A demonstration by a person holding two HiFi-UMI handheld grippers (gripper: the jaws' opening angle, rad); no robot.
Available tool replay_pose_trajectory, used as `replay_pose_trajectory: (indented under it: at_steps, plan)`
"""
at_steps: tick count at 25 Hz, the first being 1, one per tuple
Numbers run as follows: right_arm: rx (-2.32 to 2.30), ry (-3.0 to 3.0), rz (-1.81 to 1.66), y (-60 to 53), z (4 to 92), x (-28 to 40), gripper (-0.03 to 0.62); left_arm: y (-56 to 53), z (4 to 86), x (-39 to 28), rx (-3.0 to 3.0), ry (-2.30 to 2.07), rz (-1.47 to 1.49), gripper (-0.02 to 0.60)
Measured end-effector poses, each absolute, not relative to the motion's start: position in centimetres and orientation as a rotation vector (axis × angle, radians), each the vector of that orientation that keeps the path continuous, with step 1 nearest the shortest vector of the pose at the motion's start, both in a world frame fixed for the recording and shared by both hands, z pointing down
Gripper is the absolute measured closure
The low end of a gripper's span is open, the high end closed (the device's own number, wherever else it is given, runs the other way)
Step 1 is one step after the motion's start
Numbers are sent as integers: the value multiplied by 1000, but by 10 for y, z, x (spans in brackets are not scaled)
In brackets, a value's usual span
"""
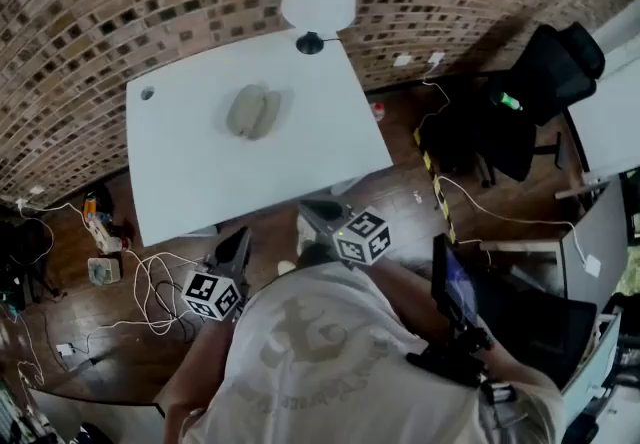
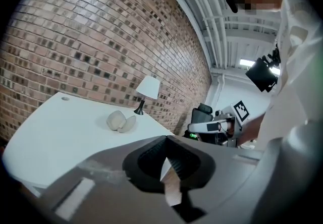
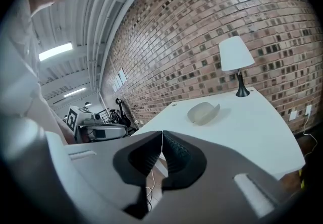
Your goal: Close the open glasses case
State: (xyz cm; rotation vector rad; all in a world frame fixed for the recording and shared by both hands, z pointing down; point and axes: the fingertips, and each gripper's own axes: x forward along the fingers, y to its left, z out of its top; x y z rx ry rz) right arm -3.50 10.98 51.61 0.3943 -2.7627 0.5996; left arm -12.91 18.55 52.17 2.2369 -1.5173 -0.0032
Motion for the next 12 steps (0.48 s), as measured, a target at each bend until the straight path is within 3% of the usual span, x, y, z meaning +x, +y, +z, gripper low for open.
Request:
replay_pose_trajectory:
  at_steps: [6, 12]
  plan:
    - [372, -2750, 641, 86, 527, -36, 583, 154, 528, -114, 2225, -1492, 24, 575]
    - [302, -2764, 623, 46, 522, -62, 583, 111, 522, -140, 2192, -1548, 21, 575]
